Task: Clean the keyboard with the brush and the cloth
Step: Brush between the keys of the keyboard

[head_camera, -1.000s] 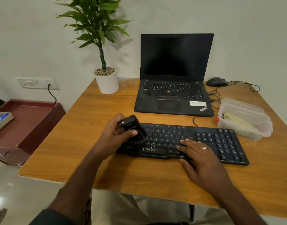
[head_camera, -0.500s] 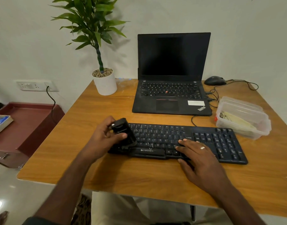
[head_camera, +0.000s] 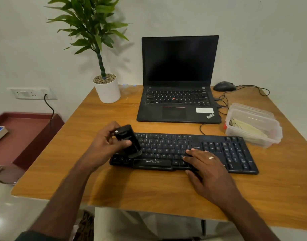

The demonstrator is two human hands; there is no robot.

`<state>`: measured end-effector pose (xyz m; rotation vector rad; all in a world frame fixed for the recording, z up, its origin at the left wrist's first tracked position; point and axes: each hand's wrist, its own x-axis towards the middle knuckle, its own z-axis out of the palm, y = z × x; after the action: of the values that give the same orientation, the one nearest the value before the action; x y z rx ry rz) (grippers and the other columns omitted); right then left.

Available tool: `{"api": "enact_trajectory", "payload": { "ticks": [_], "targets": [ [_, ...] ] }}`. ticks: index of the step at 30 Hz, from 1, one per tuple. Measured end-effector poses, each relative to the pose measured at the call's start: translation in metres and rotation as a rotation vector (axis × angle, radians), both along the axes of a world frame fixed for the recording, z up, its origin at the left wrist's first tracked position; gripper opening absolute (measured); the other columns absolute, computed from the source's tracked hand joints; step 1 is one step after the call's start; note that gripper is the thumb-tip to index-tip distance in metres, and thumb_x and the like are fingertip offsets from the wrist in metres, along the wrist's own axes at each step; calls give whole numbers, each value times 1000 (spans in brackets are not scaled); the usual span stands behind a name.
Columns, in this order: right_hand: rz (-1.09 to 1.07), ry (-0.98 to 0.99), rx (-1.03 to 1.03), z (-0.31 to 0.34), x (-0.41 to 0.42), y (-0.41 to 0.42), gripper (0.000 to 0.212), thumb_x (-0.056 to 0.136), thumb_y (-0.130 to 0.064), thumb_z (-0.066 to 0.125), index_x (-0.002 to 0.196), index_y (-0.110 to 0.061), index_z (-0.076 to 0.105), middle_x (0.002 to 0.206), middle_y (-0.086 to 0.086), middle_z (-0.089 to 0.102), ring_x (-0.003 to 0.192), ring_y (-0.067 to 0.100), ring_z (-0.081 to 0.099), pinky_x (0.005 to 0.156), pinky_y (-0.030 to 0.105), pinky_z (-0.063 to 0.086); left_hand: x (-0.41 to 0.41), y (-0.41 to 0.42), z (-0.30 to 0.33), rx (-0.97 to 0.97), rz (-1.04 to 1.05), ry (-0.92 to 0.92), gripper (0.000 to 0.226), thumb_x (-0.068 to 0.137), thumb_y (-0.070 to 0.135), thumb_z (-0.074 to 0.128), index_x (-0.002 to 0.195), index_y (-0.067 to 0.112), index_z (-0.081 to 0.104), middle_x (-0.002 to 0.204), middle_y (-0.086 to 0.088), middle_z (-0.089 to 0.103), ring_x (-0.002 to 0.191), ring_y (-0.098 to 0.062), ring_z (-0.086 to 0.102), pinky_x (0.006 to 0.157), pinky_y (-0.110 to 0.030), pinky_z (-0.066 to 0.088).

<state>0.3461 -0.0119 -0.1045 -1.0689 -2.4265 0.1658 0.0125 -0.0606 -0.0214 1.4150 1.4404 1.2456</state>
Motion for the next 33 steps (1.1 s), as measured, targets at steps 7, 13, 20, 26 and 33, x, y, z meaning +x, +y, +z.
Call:
{"api": "enact_trajectory", "payload": {
  "ticks": [7,13,20,26,33],
  "targets": [
    [-2,5,-7,2,1,-1,43,95,-45,49,130,-26,63,140,-6,58,134,13,49,111,46,42,63,33,0,19,-249,61,26,85,-6,70,92,2,45,86,-7,59,75,-10,66,61,-21,52],
    [-6,-5,-14,2,1,-1,40,93,-39,62,131,-26,62,140,-7,57,134,13,48,111,45,42,42,22,8,31,-81,-144,25,83,-5,67,93,4,46,88,-14,59,81,-13,68,68,-26,58],
    [-8,-8,0,1,0,0,40,92,-38,66,131,-27,62,140,-7,57,134,12,48,112,43,40,51,26,3,-18,-151,45,27,84,-11,67,90,2,45,68,0,60,59,-3,64,53,-15,49],
    [-1,1,-3,1,1,-1,40,94,-39,62,132,-27,61,140,-8,56,135,11,46,113,40,36,74,37,-3,54,-172,18,28,84,-5,71,90,6,47,75,2,61,64,-4,61,56,-18,48],
    [-16,-15,-9,-1,-1,-1,42,93,-41,61,133,-29,61,142,-9,55,135,10,45,114,40,36,3,2,8,65,45,43,24,82,-2,69,92,-1,48,66,8,60,56,-4,58,53,-19,52]
  ]
}}
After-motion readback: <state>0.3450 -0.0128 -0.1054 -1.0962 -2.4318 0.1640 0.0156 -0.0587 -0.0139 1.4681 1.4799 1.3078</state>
